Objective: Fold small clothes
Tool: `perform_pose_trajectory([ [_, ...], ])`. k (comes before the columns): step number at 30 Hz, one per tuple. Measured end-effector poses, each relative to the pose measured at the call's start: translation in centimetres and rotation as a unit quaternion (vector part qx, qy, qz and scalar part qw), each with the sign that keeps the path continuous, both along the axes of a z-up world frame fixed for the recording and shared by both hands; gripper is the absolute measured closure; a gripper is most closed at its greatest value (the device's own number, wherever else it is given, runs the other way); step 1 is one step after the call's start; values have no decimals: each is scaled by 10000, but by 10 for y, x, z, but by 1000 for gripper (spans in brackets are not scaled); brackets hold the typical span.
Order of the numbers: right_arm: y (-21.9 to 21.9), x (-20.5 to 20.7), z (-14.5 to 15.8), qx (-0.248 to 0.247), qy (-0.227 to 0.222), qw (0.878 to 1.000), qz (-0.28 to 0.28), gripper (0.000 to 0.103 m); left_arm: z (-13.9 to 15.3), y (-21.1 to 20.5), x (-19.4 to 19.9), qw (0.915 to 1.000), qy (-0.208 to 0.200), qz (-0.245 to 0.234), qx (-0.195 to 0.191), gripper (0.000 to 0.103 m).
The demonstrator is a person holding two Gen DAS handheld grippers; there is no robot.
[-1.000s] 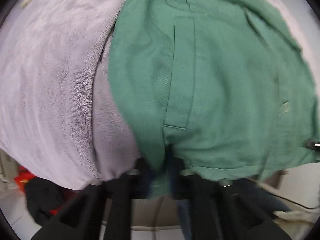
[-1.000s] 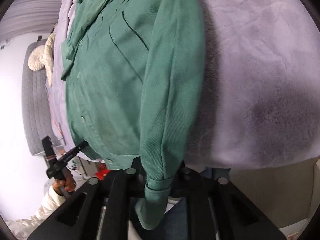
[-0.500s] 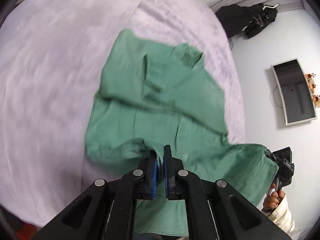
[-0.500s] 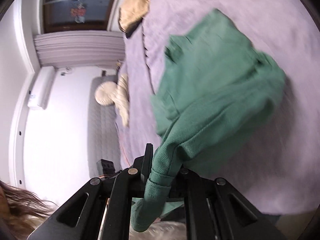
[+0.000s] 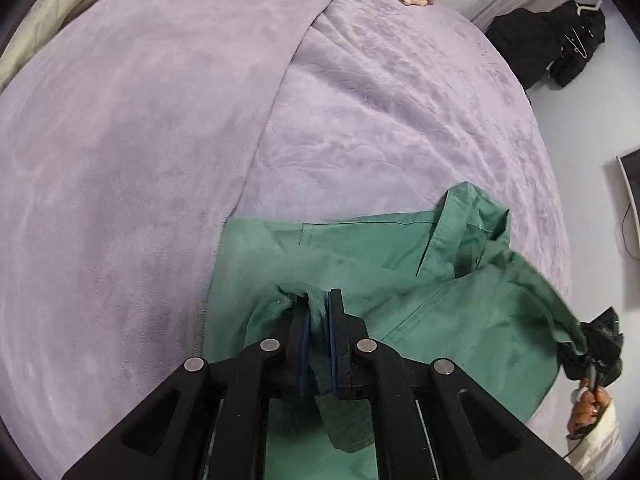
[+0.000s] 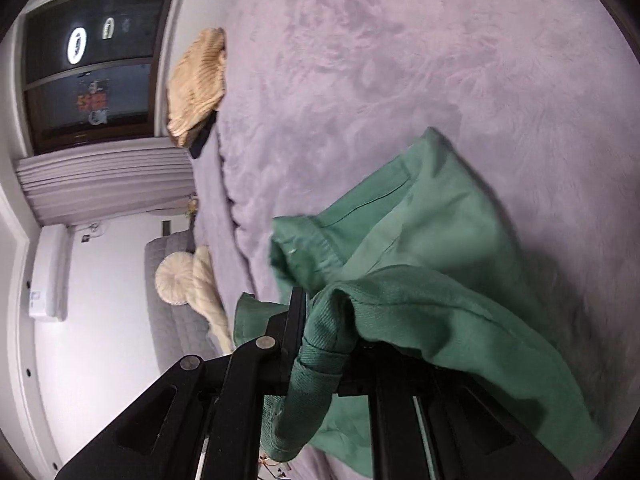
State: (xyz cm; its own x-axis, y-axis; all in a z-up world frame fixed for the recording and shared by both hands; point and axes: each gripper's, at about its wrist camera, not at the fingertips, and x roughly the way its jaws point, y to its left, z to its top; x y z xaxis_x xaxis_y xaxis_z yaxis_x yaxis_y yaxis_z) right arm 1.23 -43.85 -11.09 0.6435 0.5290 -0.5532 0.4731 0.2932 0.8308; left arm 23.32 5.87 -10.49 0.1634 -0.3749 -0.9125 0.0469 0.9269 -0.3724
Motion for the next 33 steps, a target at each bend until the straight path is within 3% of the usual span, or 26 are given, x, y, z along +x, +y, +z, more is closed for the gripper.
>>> perform_pose_trajectory([
  [2, -6, 14, -23, -58, 339, 9994, 104, 90, -8, -1, 5, 9995, 133, -23, 271, 96],
  [6, -14, 23, -42, 180, 495, 9986, 57, 87, 7, -2, -4, 9986, -126, -175, 480, 90],
  [8, -16, 25, -37, 274, 472, 9984, 157, 78, 23, -2, -12, 9954, -407, -231, 837, 53],
  [9, -18, 25, -33, 289, 410, 9986, 187, 61, 34, 0, -15, 9926, -621, -216, 1019, 11],
  [10, -20, 26, -25, 295, 276, 9990, 194, 37, 48, 3, -20, 9891, -914, -185, 1140, 4],
  [11, -24, 27, -16, 271, 140, 9994, 153, 27, 59, 5, -23, 9863, -1095, -196, 1221, 4],
  [14, -31, 30, 12, 101, -177, 9998, 79, 24, 76, 9, -25, 9809, -1282, -302, 1433, 4],
  [15, -30, 32, 20, -49, -172, 9997, 173, 26, 75, 6, -26, 9799, -1262, -428, 1482, 4],
  [17, -17, 38, 33, -491, -134, 9971, 572, 41, 62, -3, -31, 9790, -1100, -732, 1551, 4],
  [18, -6, 43, 38, -799, -65, 9929, 881, 54, 52, -10, -35, 9804, -961, -903, 1462, 5],
  [19, 5, 46, 39, -1014, 13, 9881, 1160, 60, 40, -18, -38, 9820, -799, -1051, 1351, 5],
  [23, 44, 66, 27, -1702, 284, 9631, 2065, 60, 6, -61, -43, 9807, -632, -1480, 1107, 5],
  [25, 52, 75, 18, -1966, 473, 9532, 2248, 60, -1, -82, -34, 9738, -919, -1570, 1368, 5],
  [26, 53, 79, 14, -2110, 538, 9483, 2307, 60, -5, -88, -26, 9708, -1042, -1507, 1549, 5],
  [29, 46, 96, 3, -2910, 881, 9233, 2347, 61, -18, -82, 12, 9733, -1101, -939, 1783, 5],
  [32, 23, 104, -6, -3436, 1099, 9075, 2152, 81, -37, -64, 42, 9674, -1015, -425, 2281, 5],
  [33, 13, 105, -9, -3514, 1158, 9053, 2088, 95, -42, -56, 49, 9667, -935, -319, 2359, 5],
])
